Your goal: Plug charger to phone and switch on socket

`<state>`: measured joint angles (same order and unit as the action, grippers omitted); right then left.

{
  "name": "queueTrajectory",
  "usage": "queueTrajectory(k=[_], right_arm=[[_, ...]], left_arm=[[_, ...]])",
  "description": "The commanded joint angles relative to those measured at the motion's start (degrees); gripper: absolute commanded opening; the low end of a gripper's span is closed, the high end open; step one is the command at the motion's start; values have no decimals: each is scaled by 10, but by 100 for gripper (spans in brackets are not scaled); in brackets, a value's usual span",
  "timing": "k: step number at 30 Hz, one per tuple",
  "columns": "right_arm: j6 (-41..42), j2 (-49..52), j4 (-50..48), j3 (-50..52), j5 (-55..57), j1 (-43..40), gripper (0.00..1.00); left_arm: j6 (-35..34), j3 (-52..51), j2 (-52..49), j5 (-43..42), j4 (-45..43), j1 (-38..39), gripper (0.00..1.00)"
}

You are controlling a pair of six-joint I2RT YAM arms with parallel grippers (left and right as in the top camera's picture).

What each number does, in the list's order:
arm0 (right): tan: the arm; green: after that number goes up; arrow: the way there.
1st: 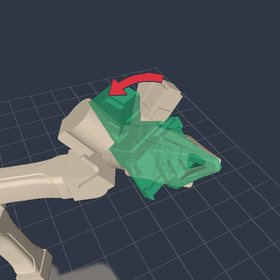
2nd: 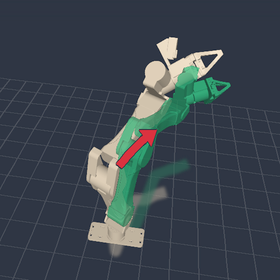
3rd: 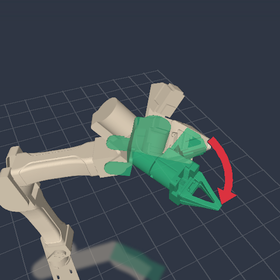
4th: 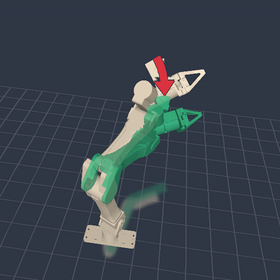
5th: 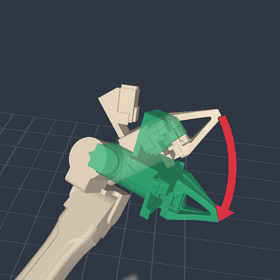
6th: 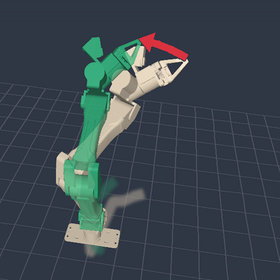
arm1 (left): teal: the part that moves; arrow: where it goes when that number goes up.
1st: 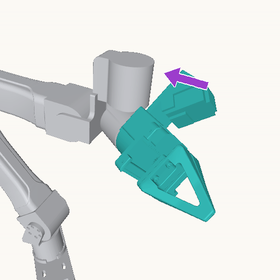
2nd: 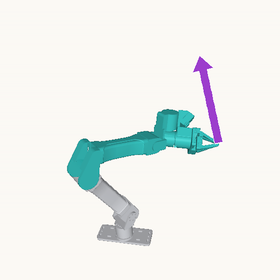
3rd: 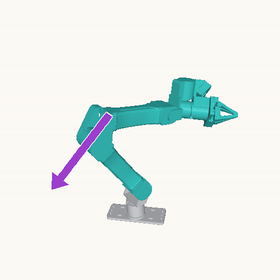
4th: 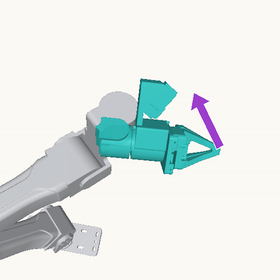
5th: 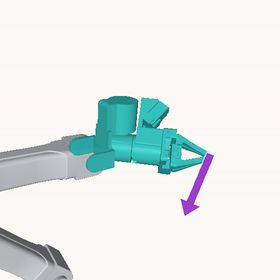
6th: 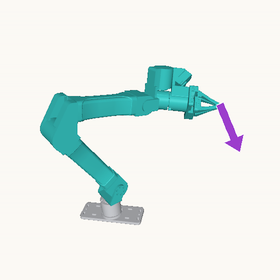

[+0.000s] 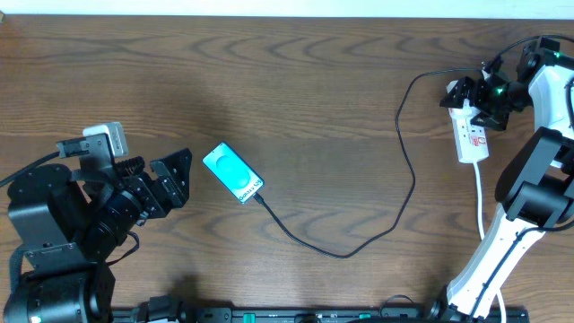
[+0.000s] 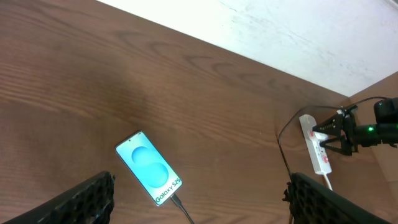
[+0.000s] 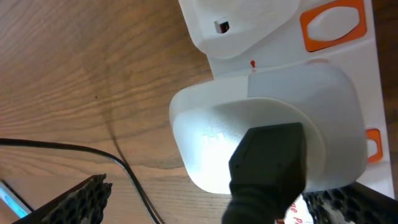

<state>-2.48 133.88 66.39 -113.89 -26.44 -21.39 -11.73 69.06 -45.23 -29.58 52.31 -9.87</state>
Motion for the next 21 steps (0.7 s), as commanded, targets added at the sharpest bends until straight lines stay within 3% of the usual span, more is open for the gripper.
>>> queueTrajectory(k=[1,21], right_arm=[[3,12,-4,-13,19,3,98],[3,12,16,-46,29,-10,99]], left_arm=[[10,12,0,7,1,-2,89],[10,12,0,7,1,-2,89]])
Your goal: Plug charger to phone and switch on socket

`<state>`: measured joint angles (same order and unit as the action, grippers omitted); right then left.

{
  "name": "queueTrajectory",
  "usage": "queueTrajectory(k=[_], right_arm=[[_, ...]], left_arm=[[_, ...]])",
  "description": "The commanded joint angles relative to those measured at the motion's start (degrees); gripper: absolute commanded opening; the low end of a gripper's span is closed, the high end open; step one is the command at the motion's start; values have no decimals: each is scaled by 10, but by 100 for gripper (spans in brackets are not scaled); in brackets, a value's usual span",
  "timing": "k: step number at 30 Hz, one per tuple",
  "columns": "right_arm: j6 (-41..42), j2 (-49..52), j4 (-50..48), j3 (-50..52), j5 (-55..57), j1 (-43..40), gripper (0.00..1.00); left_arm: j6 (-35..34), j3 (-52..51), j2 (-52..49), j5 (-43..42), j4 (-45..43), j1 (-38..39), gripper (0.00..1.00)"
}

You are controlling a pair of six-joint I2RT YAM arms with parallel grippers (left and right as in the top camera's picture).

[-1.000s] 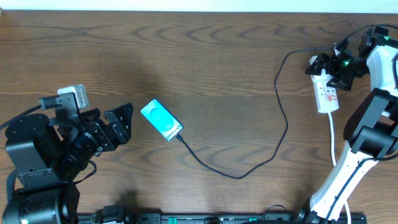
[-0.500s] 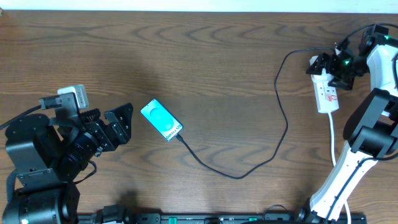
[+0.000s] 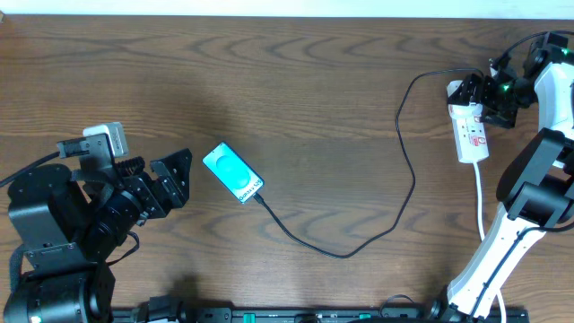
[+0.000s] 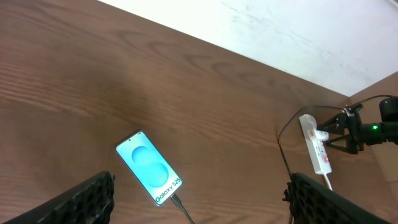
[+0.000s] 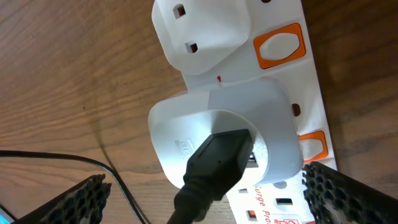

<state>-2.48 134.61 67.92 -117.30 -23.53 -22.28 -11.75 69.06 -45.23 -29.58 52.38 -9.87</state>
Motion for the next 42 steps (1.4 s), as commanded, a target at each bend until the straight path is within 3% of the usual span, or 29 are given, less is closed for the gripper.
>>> queueTrajectory(k=[1,42], right_arm=[[3,5,1,-12,0,-1,99],[-53,5,-7,-11,-21,3,99]], left_arm=[[10,12,0,7,1,-2,89],[10,12,0,7,1,-2,89]])
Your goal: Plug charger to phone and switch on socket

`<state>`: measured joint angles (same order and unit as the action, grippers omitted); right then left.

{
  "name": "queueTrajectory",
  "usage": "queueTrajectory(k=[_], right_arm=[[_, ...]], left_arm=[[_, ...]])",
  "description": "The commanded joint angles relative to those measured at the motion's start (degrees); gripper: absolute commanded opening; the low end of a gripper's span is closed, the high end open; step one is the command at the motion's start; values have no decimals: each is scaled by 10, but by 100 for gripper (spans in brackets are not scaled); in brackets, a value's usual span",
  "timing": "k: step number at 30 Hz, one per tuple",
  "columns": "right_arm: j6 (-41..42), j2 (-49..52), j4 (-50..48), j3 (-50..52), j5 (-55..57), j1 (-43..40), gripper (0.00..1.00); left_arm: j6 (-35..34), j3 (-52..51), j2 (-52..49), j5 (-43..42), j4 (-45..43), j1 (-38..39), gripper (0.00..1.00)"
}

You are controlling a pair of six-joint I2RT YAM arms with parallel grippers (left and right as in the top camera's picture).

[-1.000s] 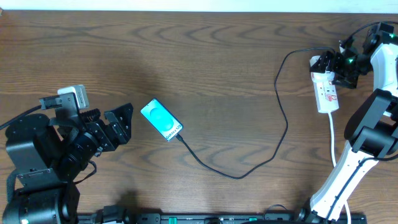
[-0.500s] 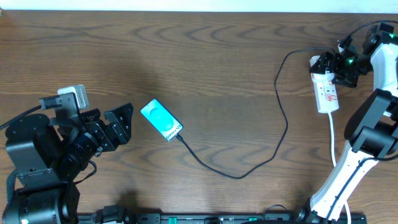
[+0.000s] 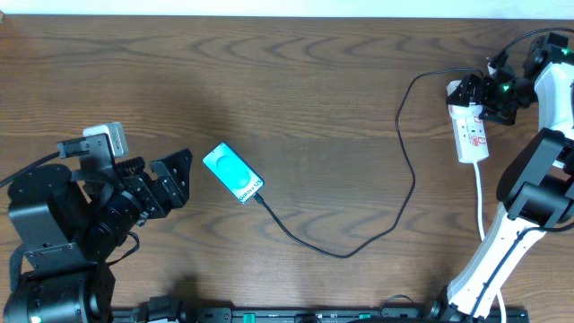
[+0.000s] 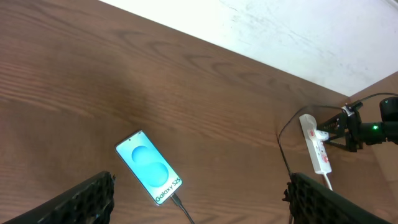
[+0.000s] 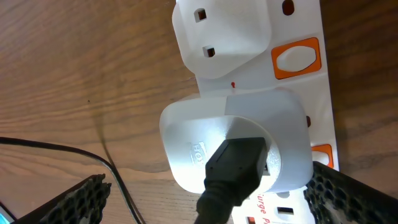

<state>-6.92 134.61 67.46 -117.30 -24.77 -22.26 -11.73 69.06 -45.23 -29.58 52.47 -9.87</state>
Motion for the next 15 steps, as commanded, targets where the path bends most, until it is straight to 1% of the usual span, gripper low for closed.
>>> queueTrajectory(k=[1,15], right_arm=[[-9,5,-2,-11,-8,3,99],[-9,5,-13,5,-9,5,99]], left_arm=[[10,12,0,7,0,-2,89],[10,12,0,7,0,-2,89]])
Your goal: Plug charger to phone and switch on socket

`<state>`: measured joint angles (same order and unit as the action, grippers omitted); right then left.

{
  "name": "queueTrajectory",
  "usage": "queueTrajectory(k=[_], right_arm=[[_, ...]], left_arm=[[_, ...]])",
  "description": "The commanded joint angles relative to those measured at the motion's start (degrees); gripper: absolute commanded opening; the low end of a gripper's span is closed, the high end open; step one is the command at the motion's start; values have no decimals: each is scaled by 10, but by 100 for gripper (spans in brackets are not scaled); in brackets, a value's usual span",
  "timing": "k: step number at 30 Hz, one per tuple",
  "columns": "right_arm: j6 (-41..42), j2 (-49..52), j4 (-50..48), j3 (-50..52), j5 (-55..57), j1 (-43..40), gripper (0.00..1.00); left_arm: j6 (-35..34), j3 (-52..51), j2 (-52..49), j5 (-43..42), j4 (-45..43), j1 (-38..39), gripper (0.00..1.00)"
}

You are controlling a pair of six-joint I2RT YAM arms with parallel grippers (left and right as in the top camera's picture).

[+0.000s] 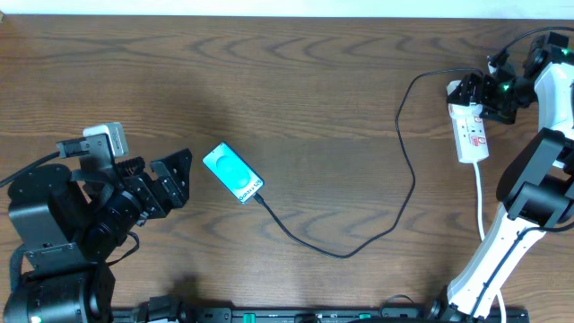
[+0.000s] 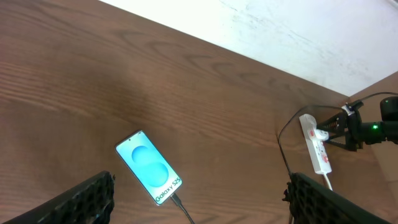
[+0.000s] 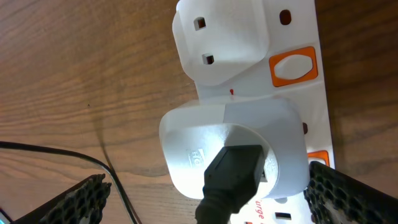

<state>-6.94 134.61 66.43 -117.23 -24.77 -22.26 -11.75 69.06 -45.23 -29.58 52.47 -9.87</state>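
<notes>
A phone (image 1: pixel 233 173) with a lit blue screen lies on the table; the black charger cable (image 1: pixel 359 238) is plugged into its lower end (image 2: pixel 176 200). The cable runs to a white charger adapter (image 3: pixel 233 149) seated in the white power strip (image 1: pixel 469 130) at the far right. Orange switches (image 3: pixel 292 67) show on the strip. My right gripper (image 3: pixel 208 199) hovers open just over the adapter, its fingertips (image 3: pixel 81 196) on either side. My left gripper (image 2: pixel 199 199) stands open, well short of the phone (image 2: pixel 149 167).
The power strip's white lead (image 1: pixel 482 193) runs down the right side beside the right arm (image 1: pixel 529 170). The black cable loops across the middle-right of the wooden table (image 1: pixel 296 81). A light wall edge (image 2: pixel 298 31) lies beyond the table's far side.
The right gripper has shifted very slightly over the strip; the adapter and upper socket sit a little lower-left in its view. Phone, cable and left arm are unchanged.
At first my right gripper was very close over the adapter, which filled its view. Then it stood further back, showing more of the strip and its orange switches. It has stayed above the adapter since, with small shifts. The left gripper stayed open and still throughout.
</notes>
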Motion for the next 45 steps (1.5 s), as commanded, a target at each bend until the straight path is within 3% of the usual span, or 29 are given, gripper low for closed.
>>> queueTrajectory(k=[1,45], right_arm=[[-9,5,-4,6,-9,6,99],[3,5,-19,27,-3,23,98]], left_arm=[[10,12,0,7,0,-2,88],[10,12,-1,7,0,-2,89]])
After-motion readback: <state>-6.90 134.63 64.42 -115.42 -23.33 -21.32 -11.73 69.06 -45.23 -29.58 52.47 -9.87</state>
